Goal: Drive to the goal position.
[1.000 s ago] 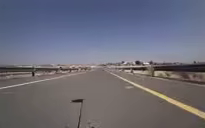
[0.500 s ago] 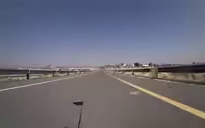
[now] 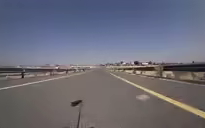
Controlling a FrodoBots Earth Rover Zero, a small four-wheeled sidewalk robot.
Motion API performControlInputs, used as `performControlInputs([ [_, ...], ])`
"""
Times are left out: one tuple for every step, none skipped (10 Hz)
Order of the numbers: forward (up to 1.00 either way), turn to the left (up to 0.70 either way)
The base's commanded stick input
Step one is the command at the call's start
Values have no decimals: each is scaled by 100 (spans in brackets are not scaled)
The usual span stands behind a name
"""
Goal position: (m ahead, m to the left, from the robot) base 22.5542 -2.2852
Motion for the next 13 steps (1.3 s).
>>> performControlInputs([
  [100, 0],
  [100, 0],
  [100, 0],
  [100, 0],
  [100, 0],
  [100, 0],
  [100, 0],
  [100, 0],
  [100, 0],
  [100, 0],
  [100, 0],
  [100, 0],
  [100, 0],
])
